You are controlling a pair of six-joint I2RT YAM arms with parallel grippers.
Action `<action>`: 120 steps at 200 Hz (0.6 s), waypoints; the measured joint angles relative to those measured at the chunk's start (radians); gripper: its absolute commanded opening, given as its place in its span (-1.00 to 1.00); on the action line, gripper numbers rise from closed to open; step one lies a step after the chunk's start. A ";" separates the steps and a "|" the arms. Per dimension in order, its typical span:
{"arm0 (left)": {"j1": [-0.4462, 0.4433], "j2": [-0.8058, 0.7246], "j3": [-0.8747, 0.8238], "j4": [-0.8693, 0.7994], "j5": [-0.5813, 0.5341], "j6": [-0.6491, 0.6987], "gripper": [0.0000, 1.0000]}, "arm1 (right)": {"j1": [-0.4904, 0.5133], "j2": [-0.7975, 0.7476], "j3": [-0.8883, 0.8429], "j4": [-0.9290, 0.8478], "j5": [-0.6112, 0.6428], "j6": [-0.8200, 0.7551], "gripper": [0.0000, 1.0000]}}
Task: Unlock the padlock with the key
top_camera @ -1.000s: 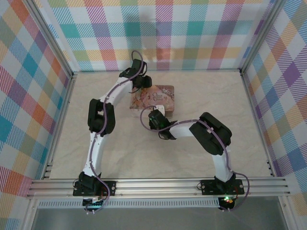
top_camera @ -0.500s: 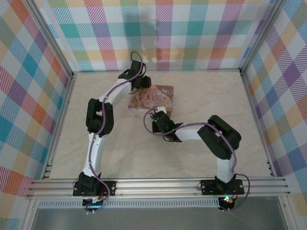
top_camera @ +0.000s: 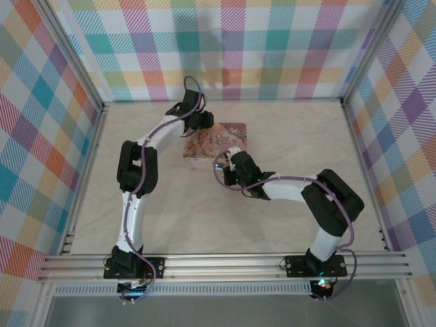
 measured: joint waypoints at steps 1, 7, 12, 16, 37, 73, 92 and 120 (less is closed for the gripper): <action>0.000 0.000 0.000 0.000 0.000 0.000 -0.37 | 0.000 0.002 0.002 0.000 0.000 -0.001 -1.00; 0.000 -0.002 -0.005 0.004 0.003 -0.003 -0.40 | 0.000 0.010 0.013 -0.006 -0.003 -0.005 -1.00; 0.001 -0.003 -0.006 0.005 0.006 -0.006 -0.41 | 0.000 0.018 0.023 -0.010 -0.007 -0.008 -1.00; 0.001 -0.003 -0.007 0.005 0.009 -0.011 -0.41 | 0.000 0.023 0.031 -0.011 -0.009 -0.011 -1.00; 0.002 -0.003 -0.008 0.008 0.017 -0.015 -0.41 | 0.000 0.039 0.064 -0.019 -0.022 -0.018 -1.00; 0.002 -0.013 -0.033 0.027 0.029 -0.018 -0.42 | 0.000 0.039 0.098 0.018 -0.064 -0.013 -1.00; 0.002 -0.018 -0.047 0.042 0.034 -0.018 -0.42 | 0.000 0.037 0.099 0.029 -0.081 -0.005 -1.00; 0.002 -0.025 -0.058 0.049 0.043 -0.020 -0.43 | 0.000 0.037 0.098 0.027 -0.087 0.005 -1.00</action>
